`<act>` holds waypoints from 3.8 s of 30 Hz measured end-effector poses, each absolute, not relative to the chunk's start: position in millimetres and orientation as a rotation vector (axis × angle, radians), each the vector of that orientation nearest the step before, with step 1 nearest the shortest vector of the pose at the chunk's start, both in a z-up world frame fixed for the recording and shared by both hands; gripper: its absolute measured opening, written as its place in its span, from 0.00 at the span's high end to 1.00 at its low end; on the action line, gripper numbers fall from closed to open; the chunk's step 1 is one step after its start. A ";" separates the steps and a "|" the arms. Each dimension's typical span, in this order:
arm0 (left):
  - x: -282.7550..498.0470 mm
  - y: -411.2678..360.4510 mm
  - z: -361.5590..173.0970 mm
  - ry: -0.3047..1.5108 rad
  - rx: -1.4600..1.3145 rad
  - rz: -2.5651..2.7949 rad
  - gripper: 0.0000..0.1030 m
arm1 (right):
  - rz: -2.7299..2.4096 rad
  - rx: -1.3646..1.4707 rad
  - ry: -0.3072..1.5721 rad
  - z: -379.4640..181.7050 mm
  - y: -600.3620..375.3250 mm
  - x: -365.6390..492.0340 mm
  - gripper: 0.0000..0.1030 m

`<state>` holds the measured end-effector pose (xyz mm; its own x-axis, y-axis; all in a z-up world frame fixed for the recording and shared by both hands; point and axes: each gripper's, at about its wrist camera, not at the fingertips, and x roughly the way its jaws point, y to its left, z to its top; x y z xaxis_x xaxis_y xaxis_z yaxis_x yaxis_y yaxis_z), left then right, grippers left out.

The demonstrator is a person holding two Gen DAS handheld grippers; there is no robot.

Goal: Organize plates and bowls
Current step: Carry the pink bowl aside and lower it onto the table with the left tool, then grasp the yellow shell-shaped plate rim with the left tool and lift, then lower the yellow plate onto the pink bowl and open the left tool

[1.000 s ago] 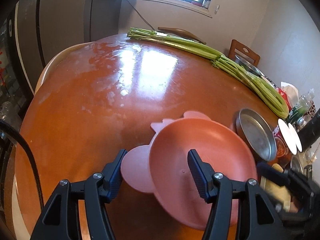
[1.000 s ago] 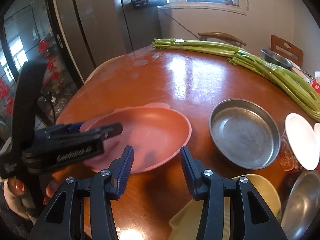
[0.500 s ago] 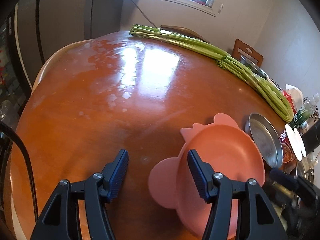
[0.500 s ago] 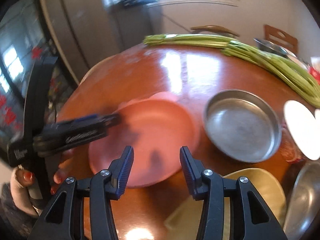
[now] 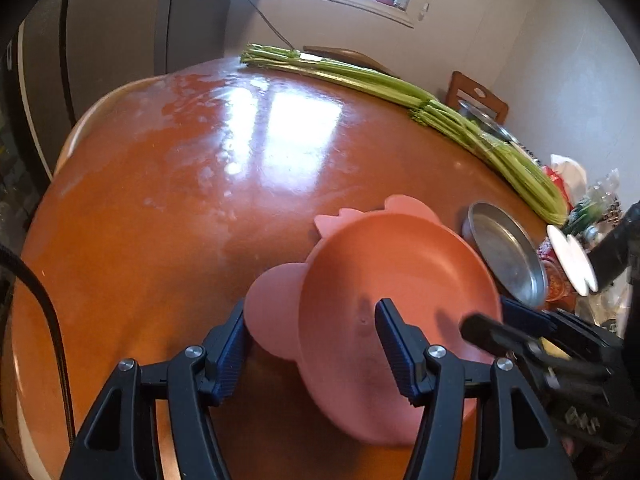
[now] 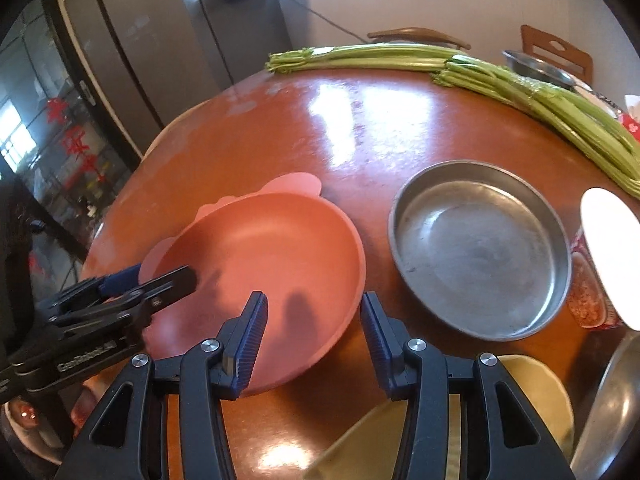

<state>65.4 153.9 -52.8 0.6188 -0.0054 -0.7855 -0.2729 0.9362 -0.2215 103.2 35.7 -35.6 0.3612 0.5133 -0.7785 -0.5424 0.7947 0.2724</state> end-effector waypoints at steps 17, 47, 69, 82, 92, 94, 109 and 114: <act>90.1 178.5 -46.5 0.864 -0.313 0.224 0.40 | 0.725 -0.073 0.984 -40.2 52.1 86.6 0.50; 46.8 38.5 -8.9 0.829 -0.154 -0.075 0.32 | 0.567 0.095 0.817 5.0 -89.2 16.0 0.48; 46.0 -11.7 -42.7 0.943 -0.102 -0.163 0.32 | 0.471 0.096 0.936 -48.2 -140.1 -4.0 0.48; 51.6 -18.0 -53.7 0.953 -0.142 -0.211 0.33 | 0.474 0.100 0.925 -56.8 -131.4 10.5 0.48; 47.7 -17.4 -47.8 0.934 -0.141 -0.236 0.36 | 0.517 0.068 0.898 -46.0 -115.0 8.3 0.48; 46.2 -15.9 -45.4 0.923 -0.131 -0.225 0.36 | 0.522 0.061 0.893 -44.5 -112.4 8.3 0.48; 29.3 18.4 -12.8 0.826 -0.133 -0.149 0.36 | 0.599 0.038 0.829 -16.0 -80.5 7.3 0.47; 28.5 43.2 -3.4 0.797 -0.152 -0.104 0.36 | 0.640 0.017 0.803 -4.7 -56.8 12.6 0.47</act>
